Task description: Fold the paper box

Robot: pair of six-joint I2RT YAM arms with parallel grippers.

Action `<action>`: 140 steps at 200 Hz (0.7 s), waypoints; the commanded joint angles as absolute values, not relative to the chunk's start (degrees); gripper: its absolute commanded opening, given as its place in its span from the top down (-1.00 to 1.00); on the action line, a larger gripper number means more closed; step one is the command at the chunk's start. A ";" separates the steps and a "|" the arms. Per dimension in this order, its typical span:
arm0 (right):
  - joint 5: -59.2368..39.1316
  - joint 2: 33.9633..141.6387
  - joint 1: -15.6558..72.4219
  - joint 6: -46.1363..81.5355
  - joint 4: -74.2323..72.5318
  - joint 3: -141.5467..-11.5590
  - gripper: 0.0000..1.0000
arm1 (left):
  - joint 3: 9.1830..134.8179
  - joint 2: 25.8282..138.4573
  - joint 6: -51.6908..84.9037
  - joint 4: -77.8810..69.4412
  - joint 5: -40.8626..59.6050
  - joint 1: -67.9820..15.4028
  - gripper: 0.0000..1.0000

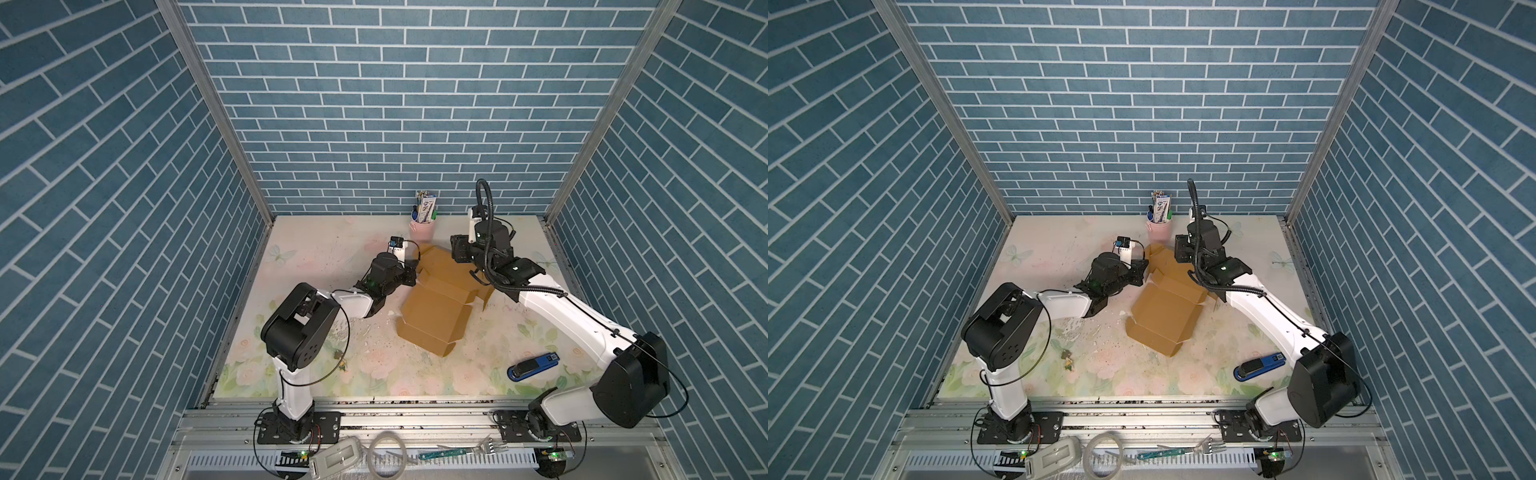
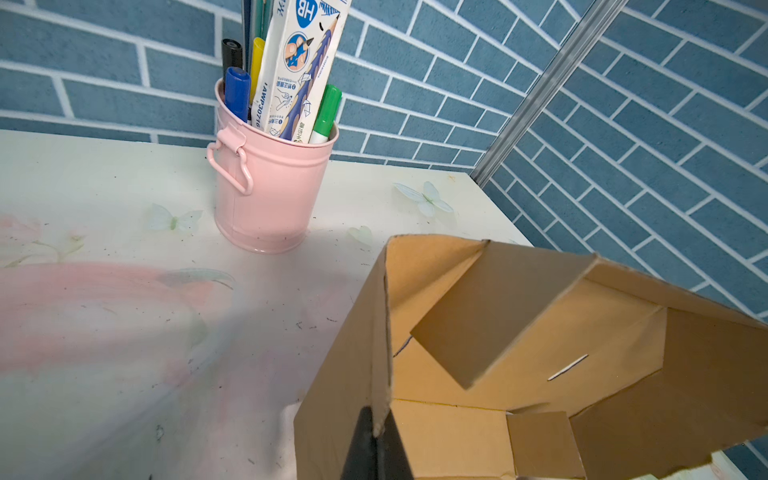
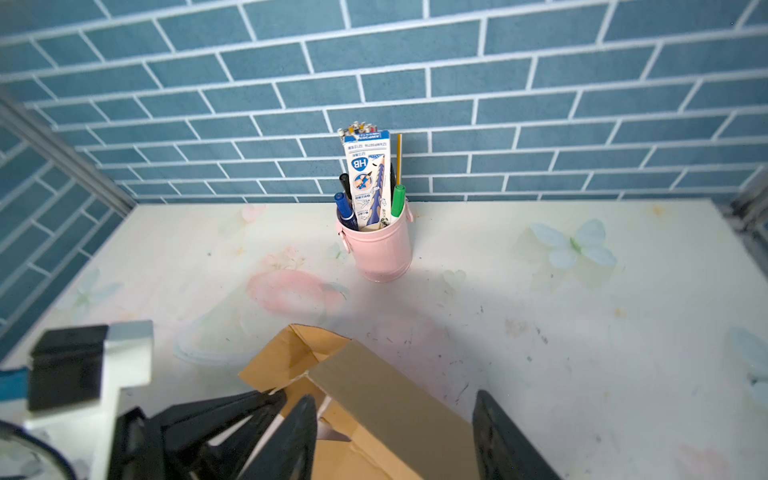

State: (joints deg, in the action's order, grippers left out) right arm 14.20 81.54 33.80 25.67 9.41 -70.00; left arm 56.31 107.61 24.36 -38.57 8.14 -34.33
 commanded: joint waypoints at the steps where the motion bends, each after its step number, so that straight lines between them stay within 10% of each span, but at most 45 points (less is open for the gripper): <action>1: 16.94 78.14 33.77 44.55 11.98 -70.02 -0.18 | 55.81 108.54 23.53 -40.70 6.88 -34.54 1.00; 140: 14.13 81.47 33.66 95.05 22.76 -72.04 -0.12 | 55.22 107.24 26.78 -39.26 -2.80 -36.03 1.00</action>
